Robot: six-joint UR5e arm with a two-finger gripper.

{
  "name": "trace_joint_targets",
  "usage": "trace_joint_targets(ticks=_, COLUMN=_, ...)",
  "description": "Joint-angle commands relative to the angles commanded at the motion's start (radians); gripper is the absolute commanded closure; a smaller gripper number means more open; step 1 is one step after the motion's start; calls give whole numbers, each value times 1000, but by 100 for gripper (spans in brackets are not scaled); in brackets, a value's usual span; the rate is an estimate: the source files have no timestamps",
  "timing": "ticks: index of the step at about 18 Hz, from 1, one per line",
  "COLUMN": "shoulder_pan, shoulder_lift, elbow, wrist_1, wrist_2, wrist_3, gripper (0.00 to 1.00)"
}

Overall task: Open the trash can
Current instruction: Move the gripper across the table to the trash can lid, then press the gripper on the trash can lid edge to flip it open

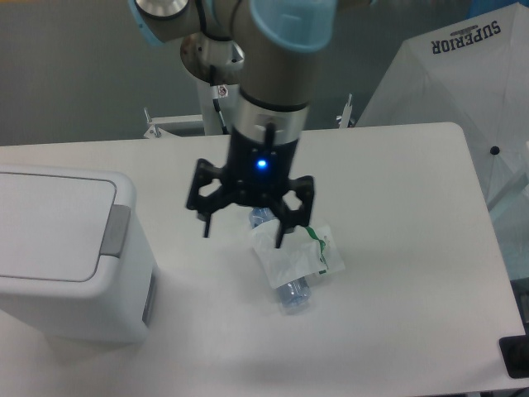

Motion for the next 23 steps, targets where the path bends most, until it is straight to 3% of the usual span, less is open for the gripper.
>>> trace_joint_targets(ticks=8, shoulder_pan=-65, shoulder_lift=35, elbow=-71, wrist_1=9, wrist_2=3, wrist_3=-5, gripper=0)
trace_joint_targets(ticks=13, shoulder_pan=-75, shoulder_lift=23, elbow=-72, wrist_1=40, wrist_2=3, wrist_3=-25, gripper=0)
trace_joint_targets(ticks=23, shoulder_pan=-78, shoulder_lift=17, elbow=-100, wrist_1=44, wrist_2=6, wrist_3=-26, gripper=0)
